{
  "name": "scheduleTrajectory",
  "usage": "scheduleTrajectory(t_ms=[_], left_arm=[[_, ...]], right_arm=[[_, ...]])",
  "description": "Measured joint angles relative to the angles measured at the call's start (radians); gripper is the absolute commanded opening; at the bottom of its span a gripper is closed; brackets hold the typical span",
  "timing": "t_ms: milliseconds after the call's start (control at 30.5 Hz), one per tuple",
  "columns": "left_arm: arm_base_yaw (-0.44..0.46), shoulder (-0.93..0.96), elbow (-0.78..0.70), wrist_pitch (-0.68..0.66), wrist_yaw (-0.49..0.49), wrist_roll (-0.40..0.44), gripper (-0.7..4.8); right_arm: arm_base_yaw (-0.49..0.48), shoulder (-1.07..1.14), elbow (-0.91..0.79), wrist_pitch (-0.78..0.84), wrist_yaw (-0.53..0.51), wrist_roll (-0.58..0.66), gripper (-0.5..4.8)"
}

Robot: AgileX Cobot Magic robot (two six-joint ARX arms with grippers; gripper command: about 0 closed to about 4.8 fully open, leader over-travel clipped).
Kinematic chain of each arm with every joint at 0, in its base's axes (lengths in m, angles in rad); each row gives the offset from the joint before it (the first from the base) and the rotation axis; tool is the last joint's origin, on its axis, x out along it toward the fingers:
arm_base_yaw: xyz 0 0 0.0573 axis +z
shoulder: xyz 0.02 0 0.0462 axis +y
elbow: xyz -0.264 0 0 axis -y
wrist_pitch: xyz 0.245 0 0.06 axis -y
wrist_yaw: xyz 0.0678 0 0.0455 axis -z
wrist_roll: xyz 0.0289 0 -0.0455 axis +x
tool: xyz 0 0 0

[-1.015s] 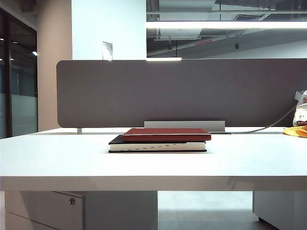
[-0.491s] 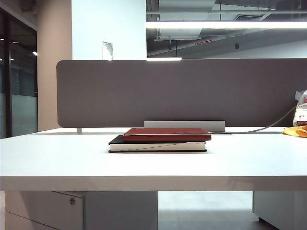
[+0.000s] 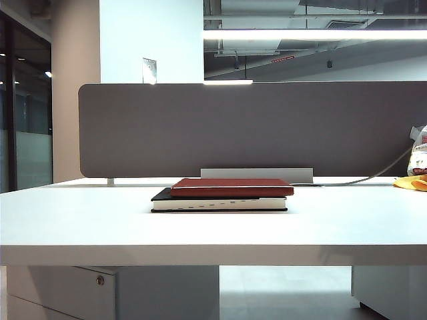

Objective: Pick up the red book and place it on top of the black book.

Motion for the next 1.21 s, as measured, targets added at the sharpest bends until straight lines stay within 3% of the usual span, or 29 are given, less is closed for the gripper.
scheduleTrajectory(t_ms=[557, 1212], left_arm=[[0.0, 0.0, 0.0, 0.0, 0.0, 0.0, -0.06], [0.0, 0.0, 0.0, 0.0, 0.0, 0.0, -0.06]], right_arm=[[0.0, 0.0, -0.002, 0.0, 0.182, -0.206, -0.05], [-0.002, 0.0, -0.002, 0.133, 0.253, -0.273, -0.05]])
